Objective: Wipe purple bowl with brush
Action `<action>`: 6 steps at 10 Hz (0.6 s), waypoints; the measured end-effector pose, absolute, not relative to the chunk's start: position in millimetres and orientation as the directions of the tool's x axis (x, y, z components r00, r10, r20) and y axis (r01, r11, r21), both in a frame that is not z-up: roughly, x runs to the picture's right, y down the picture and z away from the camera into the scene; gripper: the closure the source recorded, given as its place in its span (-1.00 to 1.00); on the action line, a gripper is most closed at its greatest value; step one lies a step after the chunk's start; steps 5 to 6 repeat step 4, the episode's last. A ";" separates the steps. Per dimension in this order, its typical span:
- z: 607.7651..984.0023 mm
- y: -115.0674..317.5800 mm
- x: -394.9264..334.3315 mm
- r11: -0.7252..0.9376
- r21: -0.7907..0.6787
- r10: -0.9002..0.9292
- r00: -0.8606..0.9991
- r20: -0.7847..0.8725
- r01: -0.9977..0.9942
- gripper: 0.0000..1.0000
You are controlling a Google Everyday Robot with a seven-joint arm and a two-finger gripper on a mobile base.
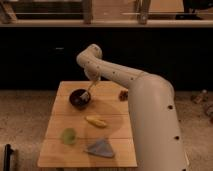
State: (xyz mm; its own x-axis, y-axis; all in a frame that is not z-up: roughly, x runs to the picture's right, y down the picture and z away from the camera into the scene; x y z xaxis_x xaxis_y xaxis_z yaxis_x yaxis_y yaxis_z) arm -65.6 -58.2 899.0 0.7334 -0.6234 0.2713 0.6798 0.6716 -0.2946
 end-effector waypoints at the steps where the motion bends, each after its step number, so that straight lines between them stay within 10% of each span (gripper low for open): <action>1: 900.9 -62.4 -68.3 0.678 -0.286 -0.620 0.735 0.273 0.678 1.00; 6: 901.1 -61.9 -79.1 0.673 -0.263 -0.624 0.721 0.301 0.692 1.00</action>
